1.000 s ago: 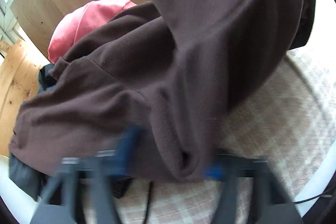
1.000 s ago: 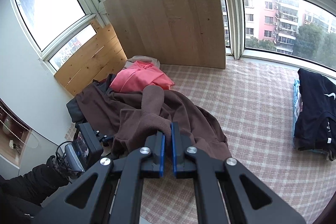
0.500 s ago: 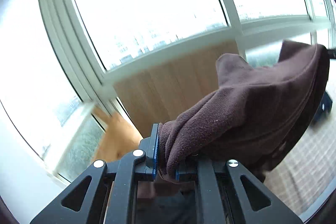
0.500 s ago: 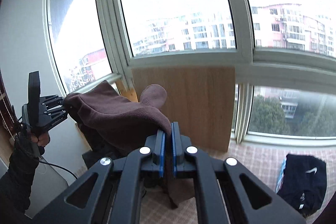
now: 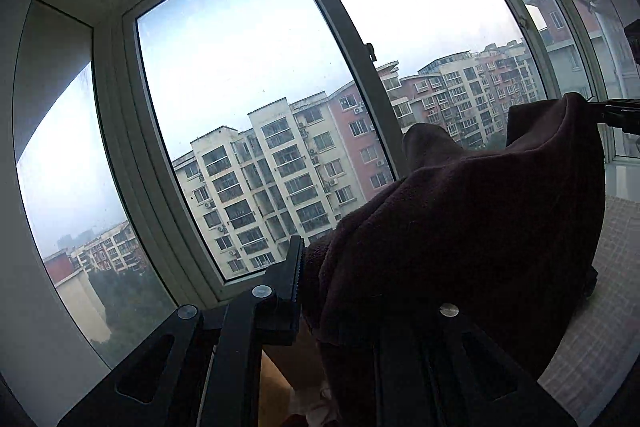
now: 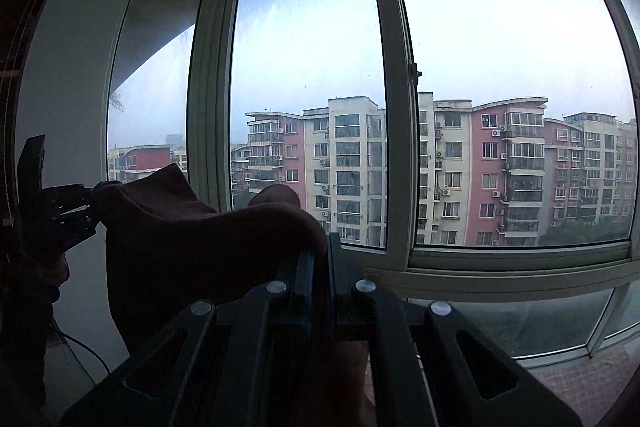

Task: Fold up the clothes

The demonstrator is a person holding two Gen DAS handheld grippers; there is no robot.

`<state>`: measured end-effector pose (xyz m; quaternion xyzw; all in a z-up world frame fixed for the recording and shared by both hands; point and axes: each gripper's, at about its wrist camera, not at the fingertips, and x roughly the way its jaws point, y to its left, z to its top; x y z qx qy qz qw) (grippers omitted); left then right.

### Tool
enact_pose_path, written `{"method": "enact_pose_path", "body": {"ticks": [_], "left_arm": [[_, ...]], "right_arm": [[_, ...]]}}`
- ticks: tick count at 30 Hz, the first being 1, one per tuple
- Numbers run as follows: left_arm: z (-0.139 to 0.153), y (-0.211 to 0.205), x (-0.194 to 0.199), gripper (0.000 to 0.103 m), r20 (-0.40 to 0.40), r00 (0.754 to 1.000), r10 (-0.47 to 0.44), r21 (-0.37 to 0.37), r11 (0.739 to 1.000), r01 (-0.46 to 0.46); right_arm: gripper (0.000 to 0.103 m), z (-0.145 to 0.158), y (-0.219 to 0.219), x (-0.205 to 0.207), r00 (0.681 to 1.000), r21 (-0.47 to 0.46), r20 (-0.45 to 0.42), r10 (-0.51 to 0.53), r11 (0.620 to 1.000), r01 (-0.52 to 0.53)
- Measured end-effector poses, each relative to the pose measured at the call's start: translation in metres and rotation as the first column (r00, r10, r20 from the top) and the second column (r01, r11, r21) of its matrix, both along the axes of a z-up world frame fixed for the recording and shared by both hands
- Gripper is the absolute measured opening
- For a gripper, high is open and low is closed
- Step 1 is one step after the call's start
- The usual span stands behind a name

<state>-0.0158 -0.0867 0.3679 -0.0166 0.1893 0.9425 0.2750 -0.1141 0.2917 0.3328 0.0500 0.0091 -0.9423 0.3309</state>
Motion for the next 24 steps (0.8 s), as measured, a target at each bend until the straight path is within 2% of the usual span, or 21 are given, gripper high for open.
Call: {"method": "enact_pose_path", "body": {"ticks": [1,4,7,9,13,14,16,17,18,20,21,23,24], "left_arm": [[-0.003,0.001,0.004,0.019,0.005,1.0,-0.016,0.002,1.0,0.016],[-0.024,0.006,0.007,0.022,0.067,0.996,-0.064,-0.004,0.998,0.065],[-0.063,0.024,0.009,0.022,0.167,0.982,-0.089,-0.066,0.993,0.101],[-0.103,0.047,-0.003,0.022,0.213,0.973,-0.092,-0.141,0.982,0.124],[-0.202,0.103,-0.048,0.022,0.321,0.947,-0.024,-0.274,0.955,0.117],[-0.229,0.12,-0.062,0.023,0.339,0.941,-0.004,-0.305,0.946,0.113],[-0.287,0.144,-0.083,0.023,0.429,0.903,0.011,-0.336,0.93,0.148],[-0.318,0.151,-0.091,0.025,0.482,0.876,0.032,-0.361,0.918,0.165],[-0.349,0.157,-0.098,0.035,0.533,0.844,0.059,-0.387,0.904,0.182],[-0.405,0.163,-0.114,0.038,0.621,0.775,0.113,-0.425,0.88,0.213],[-0.427,0.161,-0.124,0.038,0.657,0.741,0.139,-0.436,0.872,0.223],[-0.455,0.149,-0.139,0.038,0.665,0.724,0.181,-0.465,0.859,0.213],[-0.464,0.144,-0.14,0.038,0.649,0.733,0.205,-0.486,0.853,0.192]], "right_arm": [[0.005,-0.002,0.005,0.003,1.0,0.008,0.003,-0.012,1.0,0.012],[0.005,-0.048,0.007,-0.022,0.995,0.057,0.091,-0.05,0.997,0.045],[0.005,-0.096,0.008,-0.049,0.979,0.111,0.18,-0.091,0.991,0.072],[0.005,-0.128,0.008,-0.067,0.964,0.147,0.238,-0.121,0.985,0.088],[0.005,-0.192,0.009,-0.103,0.92,0.223,0.347,-0.185,0.969,0.111],[0.005,-0.219,0.006,-0.122,0.901,0.263,0.377,-0.214,0.958,0.118],[0.006,-0.279,-0.003,-0.163,0.857,0.351,0.433,-0.28,0.928,0.126],[0.006,-0.31,-0.007,-0.184,0.832,0.394,0.457,-0.314,0.91,0.127],[0.006,-0.343,-0.009,-0.207,0.79,0.432,0.51,-0.341,0.895,0.108],[0.008,-0.406,-0.001,-0.238,0.693,0.447,0.62,-0.368,0.892,0.074],[0.009,-0.427,0.003,-0.244,0.664,0.437,0.652,-0.365,0.897,0.064],[0.012,-0.465,0.008,-0.253,0.614,0.413,0.706,-0.353,0.91,0.049],[0.013,-0.474,0.011,-0.252,0.604,0.409,0.715,-0.353,0.911,0.048]]}}
